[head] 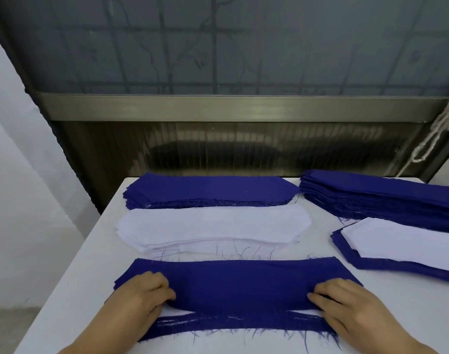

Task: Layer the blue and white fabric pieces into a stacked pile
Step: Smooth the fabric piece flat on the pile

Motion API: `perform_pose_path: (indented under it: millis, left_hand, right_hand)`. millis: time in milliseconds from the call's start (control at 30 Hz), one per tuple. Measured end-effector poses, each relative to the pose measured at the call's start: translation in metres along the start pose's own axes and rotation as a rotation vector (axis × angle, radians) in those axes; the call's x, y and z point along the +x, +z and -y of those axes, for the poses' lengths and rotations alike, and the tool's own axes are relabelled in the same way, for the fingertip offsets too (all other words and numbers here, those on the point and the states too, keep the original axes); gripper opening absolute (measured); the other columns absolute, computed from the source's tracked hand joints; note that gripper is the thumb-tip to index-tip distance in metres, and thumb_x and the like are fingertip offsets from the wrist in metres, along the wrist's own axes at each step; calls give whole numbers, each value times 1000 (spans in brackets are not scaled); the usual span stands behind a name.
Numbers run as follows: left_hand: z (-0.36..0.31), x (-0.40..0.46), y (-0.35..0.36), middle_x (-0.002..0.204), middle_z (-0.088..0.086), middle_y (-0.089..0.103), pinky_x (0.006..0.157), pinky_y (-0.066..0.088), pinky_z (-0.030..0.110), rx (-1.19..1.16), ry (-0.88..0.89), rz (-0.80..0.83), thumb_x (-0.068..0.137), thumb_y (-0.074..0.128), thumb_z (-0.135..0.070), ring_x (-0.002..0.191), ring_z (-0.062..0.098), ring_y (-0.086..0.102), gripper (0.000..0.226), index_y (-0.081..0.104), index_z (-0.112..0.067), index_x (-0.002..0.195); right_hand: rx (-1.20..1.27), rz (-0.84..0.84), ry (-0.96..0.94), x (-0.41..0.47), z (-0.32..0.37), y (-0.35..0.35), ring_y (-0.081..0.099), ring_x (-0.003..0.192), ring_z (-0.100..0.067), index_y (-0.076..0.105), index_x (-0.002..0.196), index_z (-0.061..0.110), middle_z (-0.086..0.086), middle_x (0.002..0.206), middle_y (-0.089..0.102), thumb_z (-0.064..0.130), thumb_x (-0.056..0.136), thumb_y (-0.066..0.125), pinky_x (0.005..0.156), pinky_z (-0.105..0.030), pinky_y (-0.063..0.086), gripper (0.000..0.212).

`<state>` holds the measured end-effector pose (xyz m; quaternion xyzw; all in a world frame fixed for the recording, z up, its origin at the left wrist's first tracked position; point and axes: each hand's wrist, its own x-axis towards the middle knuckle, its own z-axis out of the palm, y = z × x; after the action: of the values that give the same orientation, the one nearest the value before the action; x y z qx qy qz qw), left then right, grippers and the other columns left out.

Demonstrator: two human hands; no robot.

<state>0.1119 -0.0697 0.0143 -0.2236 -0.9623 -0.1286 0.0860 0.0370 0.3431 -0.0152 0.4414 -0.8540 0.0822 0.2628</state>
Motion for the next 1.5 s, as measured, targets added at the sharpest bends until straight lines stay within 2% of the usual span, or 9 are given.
perform_pose_path:
  millis: [167, 267, 333, 433, 600, 733, 900, 1133, 1500]
  left_hand:
    - [5, -6, -1, 91, -30, 59, 73, 47, 8, -121, -103, 84, 77, 69, -38, 82, -10, 55, 15, 72, -40, 91]
    - [9, -9, -1, 101, -33, 56, 85, 41, 11, -247, -165, 137, 82, 48, -69, 99, -6, 53, 26, 64, -51, 92]
    - [11, -4, 0, 93, -27, 57, 81, 42, 15, -222, -181, 116, 84, 49, -63, 92, -2, 54, 15, 57, -51, 81]
    - [16, 5, 2, 78, -22, 54, 71, 44, 18, -142, -227, 111, 86, 63, -37, 79, 0, 51, 19, 51, -42, 71]
    - [21, 46, 4, 85, -23, 54, 71, 41, 12, -37, -204, 79, 90, 61, -31, 80, -4, 47, 7, 62, -36, 84]
    - [16, 107, 10, 107, -18, 59, 83, 37, 12, -31, -198, -83, 93, 58, -31, 93, 1, 51, 16, 67, -30, 106]
    - [21, 188, 15, 114, -10, 60, 86, 40, 17, -82, -232, -202, 95, 56, -22, 100, 6, 52, 20, 64, -22, 113]
    - [42, 246, 30, 122, -6, 56, 97, 47, 32, -207, -364, 15, 96, 56, -28, 109, 12, 52, 26, 61, -22, 120]
    - [46, 263, 33, 112, -6, 56, 92, 52, 34, -326, -454, 24, 84, 72, -32, 101, 12, 55, 27, 65, -22, 108]
  right_hand:
    - [121, 99, 148, -1, 2, -8, 62, 84, -2, 78, 95, 24, 12, 95, 67, 49, 92, 50, 74, -18, 50, 38]
    - [104, 113, 217, 2, -2, -10, 60, 70, -5, 74, 79, 24, 12, 83, 63, 41, 93, 52, 67, -15, 45, 31]
    - [49, 135, 243, 7, -6, -12, 54, 61, -7, 65, 70, 23, 12, 74, 57, 24, 80, 75, 58, -16, 41, 13]
    - [4, 279, 345, 18, -14, -18, 43, 48, -4, 49, 59, 26, 16, 59, 47, 16, 57, 89, 43, -15, 32, 41]
    - [1, 296, 402, 57, -27, -15, 41, 46, -4, 41, 59, 27, 14, 55, 43, 17, 67, 82, 40, -19, 37, 43]
    - [160, 242, 449, 108, -48, 8, 54, 79, -7, 62, 90, 25, 13, 88, 57, 27, 93, 59, 70, -27, 50, 5]
    - [260, 175, 585, 170, -82, 52, 53, 95, -7, 57, 110, 24, 10, 107, 53, 26, 97, 55, 83, -23, 49, 13]
    - [260, 352, 638, 202, -110, 91, 48, 103, -13, 55, 108, 26, 6, 111, 51, 35, 97, 55, 87, -24, 40, 14]
    - [165, 447, 557, 216, -127, 106, 52, 99, -14, 60, 106, 22, 1, 111, 58, 31, 99, 51, 88, -26, 45, 15]
